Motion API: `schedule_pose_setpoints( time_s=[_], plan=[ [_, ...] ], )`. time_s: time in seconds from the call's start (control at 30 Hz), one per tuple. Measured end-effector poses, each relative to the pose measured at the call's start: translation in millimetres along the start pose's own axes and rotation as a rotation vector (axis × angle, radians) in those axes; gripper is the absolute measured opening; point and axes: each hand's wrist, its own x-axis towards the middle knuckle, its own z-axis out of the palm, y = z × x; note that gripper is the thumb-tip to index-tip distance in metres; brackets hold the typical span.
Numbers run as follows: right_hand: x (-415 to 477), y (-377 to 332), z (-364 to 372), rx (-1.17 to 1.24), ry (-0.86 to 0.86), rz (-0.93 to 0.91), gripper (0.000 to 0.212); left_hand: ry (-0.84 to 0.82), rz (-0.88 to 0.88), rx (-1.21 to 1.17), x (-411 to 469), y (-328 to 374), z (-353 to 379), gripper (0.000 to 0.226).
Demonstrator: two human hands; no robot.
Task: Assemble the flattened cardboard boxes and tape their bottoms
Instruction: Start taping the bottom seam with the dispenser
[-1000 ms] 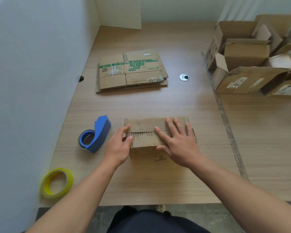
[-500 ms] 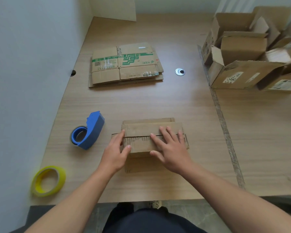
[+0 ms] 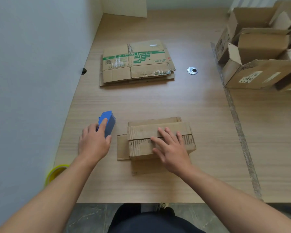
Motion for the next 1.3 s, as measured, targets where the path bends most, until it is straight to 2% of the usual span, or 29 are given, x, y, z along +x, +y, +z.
schedule_pose_setpoints(
  time_s=[0.1, 0.2, 0.3, 0.4, 0.57, 0.77, 0.93, 1.0, 1.1, 1.17, 1.3],
  plan=[
    [0, -6, 0, -0.042, 0.028, -0.016, 0.039, -0.126, -0.051, -0.032, 7, -8, 11, 0.068],
    [-1, -9, 1, -0.119, 0.070, -0.037, 0.037, -0.161, -0.077, -0.067, 10, -8, 19, 0.071],
    [0, -7, 1, -0.034, 0.109, -0.004, 0.038, -0.152, -0.086, -0.126, 11, -6, 23, 0.072],
    [2, -5, 2, 0.045, 0.068, 0.062, 0.048, -0.185, -0.116, -0.184, 14, -2, 21, 0.078],
    [5, -2, 2, 0.100, 0.036, 0.068, 0.043, -0.151, -0.107, -0.224, 12, -9, 18, 0.066],
    [5, 5, 1, 0.112, -0.001, 0.039, 0.048, -0.178, -0.042, -0.127, 2, 0, 27, 0.073],
    [6, 6, -4, 0.226, -0.026, 0.051, 0.045, -0.072, -0.026, -0.289, -6, 0, 9, 0.072],
    [8, 7, -9, 0.381, 0.010, 0.088, 0.043, 0.014, 0.051, -0.383, -13, -1, -2, 0.071],
    [9, 11, -20, 0.633, 0.062, 0.128, 0.045, 0.076, 0.256, -0.415, -26, 3, -18, 0.076],
    [8, 16, -26, 0.787, 0.060, 0.160, 0.046, 0.115, 0.427, -0.349, -33, 11, -23, 0.075],
    [6, 25, -36, 0.984, -0.028, 0.214, 0.046, 0.139, 0.781, -0.151, -40, 39, -26, 0.056]
  ],
)
